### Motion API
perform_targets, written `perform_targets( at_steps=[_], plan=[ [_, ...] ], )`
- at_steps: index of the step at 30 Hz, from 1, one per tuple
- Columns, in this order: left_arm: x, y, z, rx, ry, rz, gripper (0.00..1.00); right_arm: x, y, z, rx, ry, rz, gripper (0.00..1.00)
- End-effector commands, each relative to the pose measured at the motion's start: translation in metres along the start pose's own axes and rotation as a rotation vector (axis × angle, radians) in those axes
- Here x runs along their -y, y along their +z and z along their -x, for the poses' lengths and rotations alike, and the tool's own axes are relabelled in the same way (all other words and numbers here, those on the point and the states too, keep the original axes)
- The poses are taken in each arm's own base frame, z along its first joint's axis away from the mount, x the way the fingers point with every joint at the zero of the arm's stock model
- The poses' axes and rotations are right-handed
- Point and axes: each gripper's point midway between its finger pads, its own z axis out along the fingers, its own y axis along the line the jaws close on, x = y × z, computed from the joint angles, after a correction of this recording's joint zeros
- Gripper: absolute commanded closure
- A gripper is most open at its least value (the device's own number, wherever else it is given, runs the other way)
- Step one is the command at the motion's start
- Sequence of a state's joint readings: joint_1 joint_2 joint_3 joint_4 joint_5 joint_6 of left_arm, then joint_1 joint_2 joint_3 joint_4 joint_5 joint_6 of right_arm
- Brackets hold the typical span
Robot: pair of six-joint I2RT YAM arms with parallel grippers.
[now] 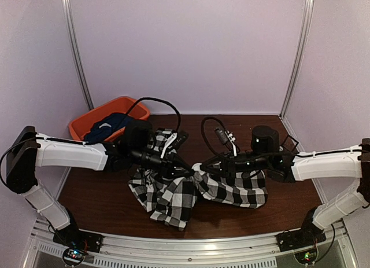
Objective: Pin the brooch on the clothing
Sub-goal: Pin the brooch to the flattened clothing.
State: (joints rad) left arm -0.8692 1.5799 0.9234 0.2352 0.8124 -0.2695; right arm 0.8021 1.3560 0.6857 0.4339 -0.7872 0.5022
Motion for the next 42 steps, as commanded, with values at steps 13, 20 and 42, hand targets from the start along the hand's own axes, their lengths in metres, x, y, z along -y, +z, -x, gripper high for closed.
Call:
perform_targets(
  at_steps=[13, 20, 42],
  plan=[
    [0.006, -0.006, 0.015, 0.040, 0.041, -0.015, 0.92, -0.012, -0.005, 0.025, 0.036, 0.028, 0.023, 1.00],
    [0.003, -0.010, 0.018, 0.036, 0.056, 0.008, 0.44, 0.001, -0.015, 0.018, -0.099, 0.138, -0.134, 1.00],
    [-0.049, 0.017, -0.014, -0.055, -0.114, 0.229, 0.05, 0.018, -0.038, 0.002, -0.273, 0.433, -0.415, 1.00]
  ],
)
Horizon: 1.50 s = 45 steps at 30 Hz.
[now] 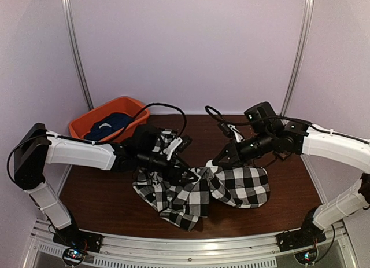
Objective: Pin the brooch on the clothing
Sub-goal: Pin the brooch to the flattened clothing.
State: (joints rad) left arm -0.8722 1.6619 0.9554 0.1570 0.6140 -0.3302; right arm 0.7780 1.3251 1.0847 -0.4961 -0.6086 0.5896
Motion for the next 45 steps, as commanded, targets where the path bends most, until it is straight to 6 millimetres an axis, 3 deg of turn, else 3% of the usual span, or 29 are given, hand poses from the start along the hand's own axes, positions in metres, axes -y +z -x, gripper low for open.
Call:
perform_targets(
  at_steps=[1, 7, 18, 27, 31, 38, 42, 45],
  plan=[
    [0.006, 0.003, 0.017, 0.027, 0.039, 0.022, 0.03, 0.007, 0.002, -0.003, -0.037, 0.057, -0.040, 1.00],
    [0.030, -0.024, 0.056, 0.152, 0.154, -0.008, 0.02, 0.015, 0.015, -0.019, -0.080, 0.012, -0.001, 1.00],
    [0.042, 0.012, 0.055, 0.079, 0.095, -0.183, 0.02, 0.000, 0.004, -0.016, -0.047, -0.070, 0.058, 1.00],
    [0.065, 0.009, 0.047, 0.115, 0.139, -0.344, 0.05, -0.012, 0.004, -0.015, -0.014, -0.082, 0.141, 1.00],
    [0.069, 0.008, 0.046, 0.124, 0.143, -0.378, 0.15, -0.014, 0.005, -0.013, -0.007, -0.081, 0.157, 1.00],
    [0.065, 0.011, 0.037, 0.104, 0.132, -0.371, 0.40, -0.021, 0.003, -0.008, 0.019, -0.076, 0.197, 1.00],
    [0.065, 0.011, 0.035, 0.100, 0.128, -0.373, 0.44, -0.020, 0.002, -0.008, 0.018, -0.072, 0.192, 1.00],
    [0.064, 0.011, 0.034, 0.096, 0.126, -0.370, 0.54, -0.018, 0.001, -0.008, 0.020, -0.071, 0.187, 1.00]
  ],
)
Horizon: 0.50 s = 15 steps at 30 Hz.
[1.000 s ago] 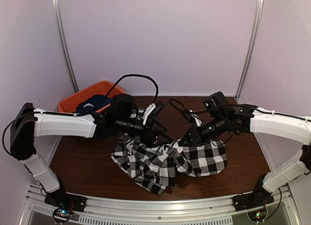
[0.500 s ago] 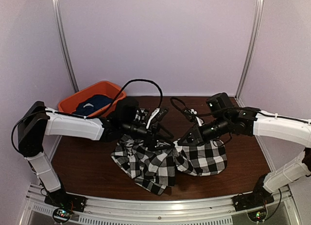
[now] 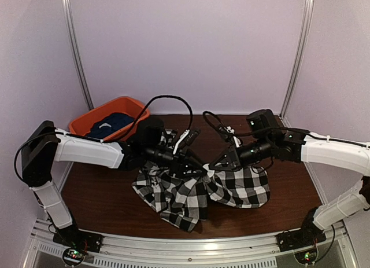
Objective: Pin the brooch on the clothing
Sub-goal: Pin the brooch to the flattened clothing.
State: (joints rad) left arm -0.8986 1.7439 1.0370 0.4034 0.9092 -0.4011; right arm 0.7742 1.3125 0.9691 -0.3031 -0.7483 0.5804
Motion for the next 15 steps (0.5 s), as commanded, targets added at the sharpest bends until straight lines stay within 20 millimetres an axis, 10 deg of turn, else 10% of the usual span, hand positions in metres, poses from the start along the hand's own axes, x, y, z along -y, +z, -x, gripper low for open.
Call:
perform_targets(
  at_steps=[1, 15],
  plan=[
    [0.0017, 0.0026, -0.0054, 0.000, 0.018, -0.021, 0.55, -0.0075, -0.0087, 0.0051, 0.033, -0.017, 0.029, 1.00],
    [0.0002, 0.0022, -0.0048, 0.015, 0.004, -0.012, 0.76, -0.0111, -0.0122, 0.0051, 0.045, -0.037, 0.043, 1.00]
  ],
)
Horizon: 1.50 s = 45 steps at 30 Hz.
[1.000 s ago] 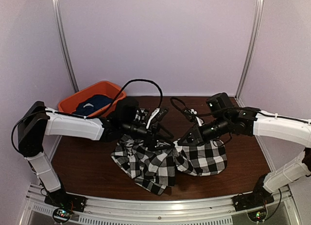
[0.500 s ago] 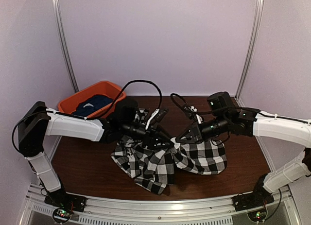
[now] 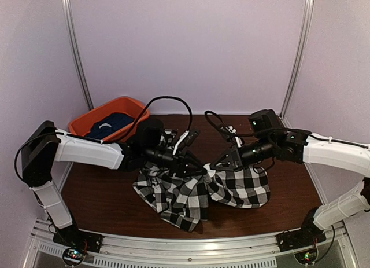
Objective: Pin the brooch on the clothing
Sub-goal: Pin the brooch to the flattened clothing.
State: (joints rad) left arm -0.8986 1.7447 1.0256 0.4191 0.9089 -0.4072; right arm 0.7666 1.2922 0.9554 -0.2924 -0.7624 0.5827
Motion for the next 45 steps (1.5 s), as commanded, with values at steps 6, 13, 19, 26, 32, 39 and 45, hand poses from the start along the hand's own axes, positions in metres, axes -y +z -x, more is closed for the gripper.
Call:
perform_targets(
  at_steps=[6, 13, 19, 26, 32, 39, 45],
  plan=[
    [0.000, 0.004, -0.004, 0.011, -0.005, -0.023, 0.76, -0.008, -0.007, 0.005, 0.037, -0.034, 0.027, 1.00],
    [-0.003, 0.005, -0.005, 0.012, -0.015, -0.018, 0.77, -0.009, -0.006, 0.006, 0.040, -0.035, 0.034, 1.00],
    [-0.005, 0.006, -0.007, 0.010, -0.026, -0.017, 0.78, -0.008, -0.005, 0.006, 0.042, -0.033, 0.035, 1.00],
    [-0.006, 0.006, -0.008, 0.011, -0.036, -0.011, 0.77, -0.007, -0.005, 0.006, 0.045, -0.038, 0.034, 1.00],
    [-0.007, 0.005, -0.006, 0.011, -0.028, 0.002, 0.74, -0.006, -0.003, 0.009, 0.051, -0.038, 0.033, 1.00],
    [-0.004, 0.005, -0.002, 0.015, -0.020, -0.001, 0.71, -0.001, -0.001, 0.008, 0.056, -0.035, 0.019, 1.00],
    [-0.004, 0.004, -0.002, 0.015, -0.018, 0.001, 0.69, 0.002, 0.000, 0.005, 0.057, -0.026, 0.018, 1.00]
  ],
)
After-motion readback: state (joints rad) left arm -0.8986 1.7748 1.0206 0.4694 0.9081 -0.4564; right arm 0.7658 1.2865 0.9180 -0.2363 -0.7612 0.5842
